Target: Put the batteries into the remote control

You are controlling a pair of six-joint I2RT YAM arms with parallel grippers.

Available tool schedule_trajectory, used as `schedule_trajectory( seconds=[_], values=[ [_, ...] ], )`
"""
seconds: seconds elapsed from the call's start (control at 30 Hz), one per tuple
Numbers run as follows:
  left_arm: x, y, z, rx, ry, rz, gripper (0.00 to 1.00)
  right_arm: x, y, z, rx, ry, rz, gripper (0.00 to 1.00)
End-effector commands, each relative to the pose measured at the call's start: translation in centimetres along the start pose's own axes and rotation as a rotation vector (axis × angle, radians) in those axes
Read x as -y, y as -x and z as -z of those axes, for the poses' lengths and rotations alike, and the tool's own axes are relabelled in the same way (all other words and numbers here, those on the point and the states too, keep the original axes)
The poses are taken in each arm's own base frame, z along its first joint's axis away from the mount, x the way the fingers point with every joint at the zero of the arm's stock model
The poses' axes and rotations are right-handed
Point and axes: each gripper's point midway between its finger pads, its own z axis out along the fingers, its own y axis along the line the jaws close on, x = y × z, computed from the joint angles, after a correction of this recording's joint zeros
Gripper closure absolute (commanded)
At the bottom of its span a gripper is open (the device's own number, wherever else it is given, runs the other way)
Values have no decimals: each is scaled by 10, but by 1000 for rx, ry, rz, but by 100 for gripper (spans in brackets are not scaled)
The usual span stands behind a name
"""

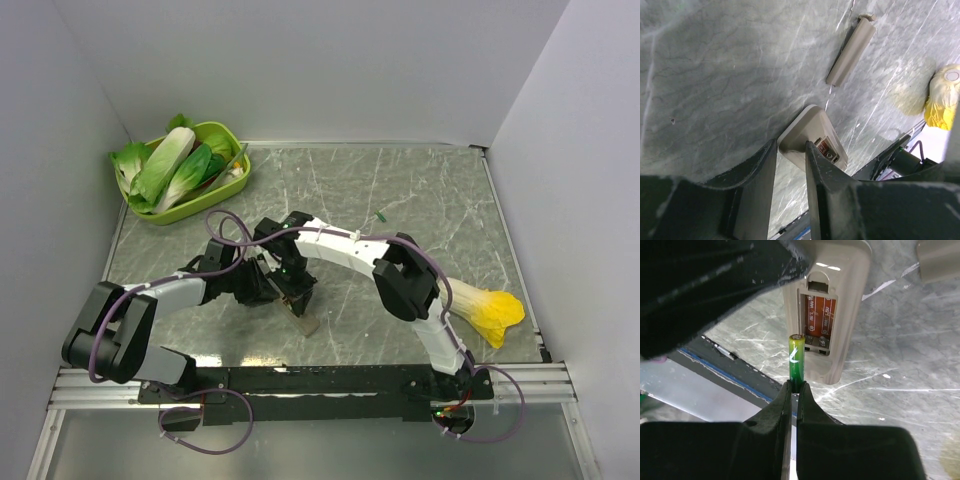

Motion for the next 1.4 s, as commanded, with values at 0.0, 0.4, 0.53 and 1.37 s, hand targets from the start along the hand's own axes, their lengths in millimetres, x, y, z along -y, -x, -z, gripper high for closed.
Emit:
schedule_trajectory(
  seconds=[0.0,0.4,0.53,1.37],
  values=[
    [0,-7,-1,-16,-16,-45,66,-5,-6,-5,-65,-3,11,100],
    [1,-7,0,-15,-21,-48,67,-2,-1,-13,-77,-26,-7,100],
    [2,-7,1,-11,-23,-50,67,-5,2,-14,-70,-11,-10,100],
    [8,-4,8,20,-33,-62,65,-18,-1,-19,-96,74,-41,75]
  ],
)
